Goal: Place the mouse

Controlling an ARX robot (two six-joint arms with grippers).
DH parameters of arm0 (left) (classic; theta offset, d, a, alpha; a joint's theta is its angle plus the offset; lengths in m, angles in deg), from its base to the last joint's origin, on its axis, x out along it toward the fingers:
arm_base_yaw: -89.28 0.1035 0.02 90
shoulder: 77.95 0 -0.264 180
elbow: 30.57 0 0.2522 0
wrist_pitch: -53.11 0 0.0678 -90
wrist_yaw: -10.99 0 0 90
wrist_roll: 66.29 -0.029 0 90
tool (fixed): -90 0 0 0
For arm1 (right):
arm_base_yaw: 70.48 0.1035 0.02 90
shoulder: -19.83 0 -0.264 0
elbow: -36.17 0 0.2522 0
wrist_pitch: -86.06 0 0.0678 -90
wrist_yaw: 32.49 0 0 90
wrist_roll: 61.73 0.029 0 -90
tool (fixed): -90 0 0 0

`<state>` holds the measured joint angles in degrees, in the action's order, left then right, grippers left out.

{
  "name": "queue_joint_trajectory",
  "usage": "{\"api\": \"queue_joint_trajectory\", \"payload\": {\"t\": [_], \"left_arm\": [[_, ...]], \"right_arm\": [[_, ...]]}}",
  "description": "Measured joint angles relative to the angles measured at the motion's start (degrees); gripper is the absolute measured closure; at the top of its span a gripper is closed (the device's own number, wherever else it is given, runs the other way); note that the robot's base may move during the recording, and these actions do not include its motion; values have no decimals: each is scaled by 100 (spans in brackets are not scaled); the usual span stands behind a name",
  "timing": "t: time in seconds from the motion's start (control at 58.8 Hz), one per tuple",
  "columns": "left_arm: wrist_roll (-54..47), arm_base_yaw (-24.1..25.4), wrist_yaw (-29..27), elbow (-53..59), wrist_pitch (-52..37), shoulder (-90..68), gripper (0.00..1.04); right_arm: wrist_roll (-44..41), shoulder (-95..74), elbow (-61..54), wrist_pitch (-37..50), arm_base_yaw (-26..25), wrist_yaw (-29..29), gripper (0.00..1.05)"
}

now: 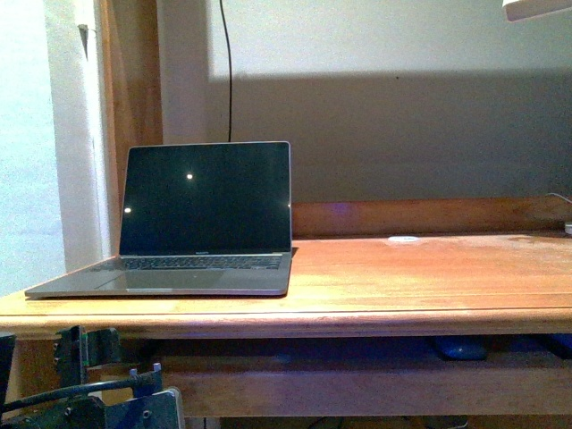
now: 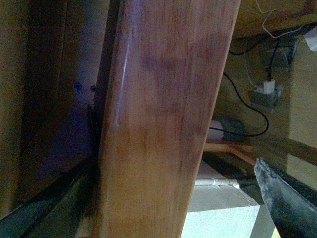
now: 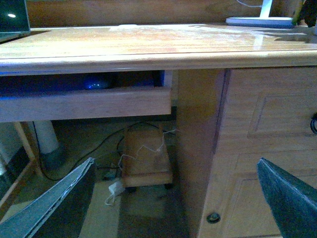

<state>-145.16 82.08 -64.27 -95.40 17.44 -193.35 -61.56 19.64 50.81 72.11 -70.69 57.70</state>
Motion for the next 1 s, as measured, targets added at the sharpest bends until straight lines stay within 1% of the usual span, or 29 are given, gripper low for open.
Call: {"api": "queue_joint_trajectory", "payload": {"t": [0.136,0.255,0.34,0.442,0.528,0.664,0.766,0.834,0.868,1.004], "left_arm": [[-11,-33,-103,-267,295,-140,8],[225,-144,-275,-350,876,-9,8],[721,-286,-415,-330,1512,275,8],[1294,-505,-400,-197,2166,654,8],[1869,-820,-291,11,2695,1049,8],[2520,-1309,13,339,3187,1515,8],[3025,-1663,197,577,3388,1790,8],[3375,-1884,223,682,3543,1971,8],[3467,-1939,240,704,3587,2024,8],[4374,-2269,474,752,3829,2306,8]], "right_arm": [[0,0,0,0,0,0,7],[0,0,0,0,0,0,7],[0,0,0,0,0,0,7],[0,0,0,0,0,0,7],[0,0,0,0,0,0,7],[0,0,0,0,0,0,7],[0,0,0,0,0,2,7],[0,0,0,0,0,0,7],[0,0,0,0,0,0,7],[0,0,0,0,0,2,7]]}}
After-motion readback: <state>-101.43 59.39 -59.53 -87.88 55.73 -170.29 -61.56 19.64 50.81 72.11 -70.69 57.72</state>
